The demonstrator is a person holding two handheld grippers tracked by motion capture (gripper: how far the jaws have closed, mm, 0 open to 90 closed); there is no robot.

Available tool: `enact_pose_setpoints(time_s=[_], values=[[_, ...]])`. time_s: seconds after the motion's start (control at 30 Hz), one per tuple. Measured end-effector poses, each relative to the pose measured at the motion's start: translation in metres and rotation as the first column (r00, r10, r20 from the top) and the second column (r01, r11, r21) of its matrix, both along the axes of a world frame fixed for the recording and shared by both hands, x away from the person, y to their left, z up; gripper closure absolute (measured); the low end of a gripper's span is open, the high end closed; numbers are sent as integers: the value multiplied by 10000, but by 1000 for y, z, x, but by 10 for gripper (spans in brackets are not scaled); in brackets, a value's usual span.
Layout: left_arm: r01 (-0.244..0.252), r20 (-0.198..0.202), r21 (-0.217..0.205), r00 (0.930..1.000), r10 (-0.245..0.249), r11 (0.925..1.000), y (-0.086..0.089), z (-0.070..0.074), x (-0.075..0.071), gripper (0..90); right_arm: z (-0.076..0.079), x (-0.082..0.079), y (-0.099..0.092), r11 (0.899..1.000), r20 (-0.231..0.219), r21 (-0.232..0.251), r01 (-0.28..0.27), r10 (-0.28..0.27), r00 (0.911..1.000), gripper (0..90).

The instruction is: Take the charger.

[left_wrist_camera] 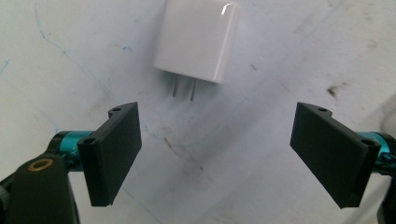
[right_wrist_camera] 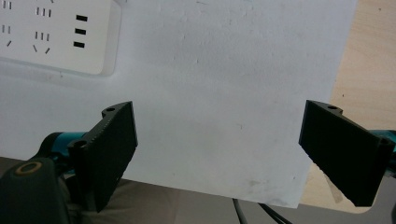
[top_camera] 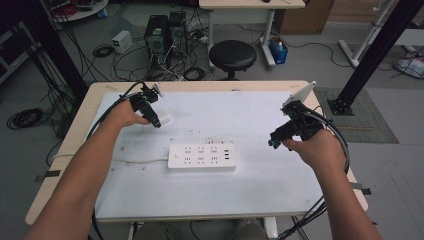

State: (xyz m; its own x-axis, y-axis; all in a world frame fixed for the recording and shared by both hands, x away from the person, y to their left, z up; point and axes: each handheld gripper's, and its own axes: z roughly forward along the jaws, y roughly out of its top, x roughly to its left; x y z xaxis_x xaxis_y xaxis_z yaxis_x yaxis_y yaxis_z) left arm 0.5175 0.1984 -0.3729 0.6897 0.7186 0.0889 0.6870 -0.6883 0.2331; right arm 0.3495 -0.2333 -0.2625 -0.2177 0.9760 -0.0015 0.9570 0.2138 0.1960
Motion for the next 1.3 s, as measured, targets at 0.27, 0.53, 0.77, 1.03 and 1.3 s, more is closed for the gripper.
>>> enact_pose_setpoints(time_s=[0.27, 0.53, 0.77, 1.03, 1.3], values=[[-42, -165, -397, 9999, 35, 9992, -2, -23, 17, 165, -5, -4, -4, 9999, -45, 103, 15, -15, 10000, 109], [-148, -52, -341, 9999, 146, 9993, -1, -33, 26, 165, -9, -4, -6, 10000, 4, 70, 55, -55, 10000, 109], [109, -16, -304, 9999, -109, 9995, -7, -36, 32, 166, -8, 0, 0, 10000, 3, 37, -13, 13, 10000, 109], [111, -101, -437, 9999, -116, 9990, -11, -39, 32, 337, -10, 1, 1, 10000, -138, 55, -3, 3, 9999, 109], [-58, -221, -90, 9997, 56, 9999, -11, -38, 30, 422, -9, 2, 1, 10000, -164, -45, 6, -7, 9999, 109]])
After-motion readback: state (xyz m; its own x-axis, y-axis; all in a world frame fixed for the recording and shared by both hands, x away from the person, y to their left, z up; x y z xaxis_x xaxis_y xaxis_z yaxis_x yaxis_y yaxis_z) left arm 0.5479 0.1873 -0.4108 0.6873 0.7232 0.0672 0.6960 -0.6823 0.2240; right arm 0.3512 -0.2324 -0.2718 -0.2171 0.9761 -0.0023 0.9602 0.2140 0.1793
